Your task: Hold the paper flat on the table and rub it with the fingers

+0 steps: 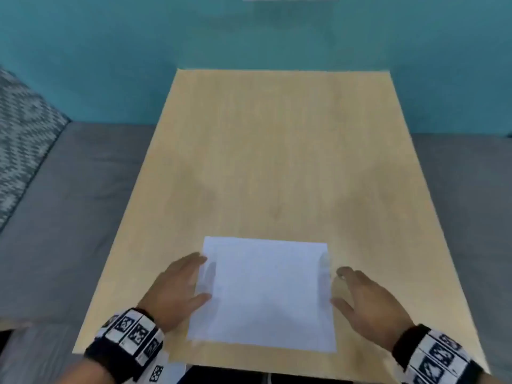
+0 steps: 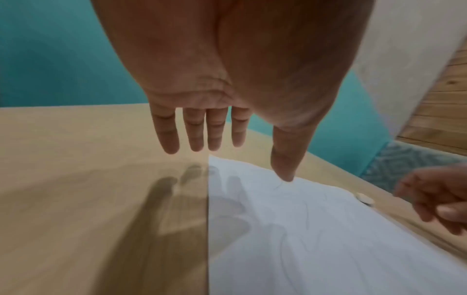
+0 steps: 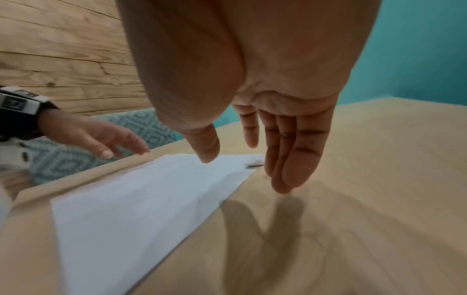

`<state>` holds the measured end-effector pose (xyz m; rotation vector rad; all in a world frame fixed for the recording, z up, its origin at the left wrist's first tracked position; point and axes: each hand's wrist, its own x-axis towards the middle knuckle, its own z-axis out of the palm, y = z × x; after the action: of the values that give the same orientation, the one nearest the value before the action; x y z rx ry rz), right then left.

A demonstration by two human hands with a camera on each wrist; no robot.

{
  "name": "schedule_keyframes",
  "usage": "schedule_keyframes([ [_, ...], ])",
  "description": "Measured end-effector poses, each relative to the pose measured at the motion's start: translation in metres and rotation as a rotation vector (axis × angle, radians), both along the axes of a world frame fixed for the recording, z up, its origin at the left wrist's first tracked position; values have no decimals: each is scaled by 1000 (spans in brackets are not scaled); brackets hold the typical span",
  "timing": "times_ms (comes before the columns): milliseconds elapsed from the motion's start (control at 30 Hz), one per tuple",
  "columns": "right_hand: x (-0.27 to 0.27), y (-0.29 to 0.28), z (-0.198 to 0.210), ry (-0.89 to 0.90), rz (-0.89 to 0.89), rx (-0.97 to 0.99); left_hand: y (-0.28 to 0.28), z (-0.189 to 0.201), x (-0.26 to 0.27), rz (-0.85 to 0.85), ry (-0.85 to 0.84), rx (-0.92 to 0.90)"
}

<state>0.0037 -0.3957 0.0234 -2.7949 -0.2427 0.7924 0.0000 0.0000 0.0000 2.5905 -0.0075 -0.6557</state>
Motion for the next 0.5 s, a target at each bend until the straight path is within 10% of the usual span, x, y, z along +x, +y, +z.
schedule_keyframes([
  [233, 67, 19, -37, -120, 57, -12, -12, -23, 37, -373, -6, 268],
  [500, 87, 13, -62, -260, 2, -43, -24, -28, 20, -390, -122, 376],
])
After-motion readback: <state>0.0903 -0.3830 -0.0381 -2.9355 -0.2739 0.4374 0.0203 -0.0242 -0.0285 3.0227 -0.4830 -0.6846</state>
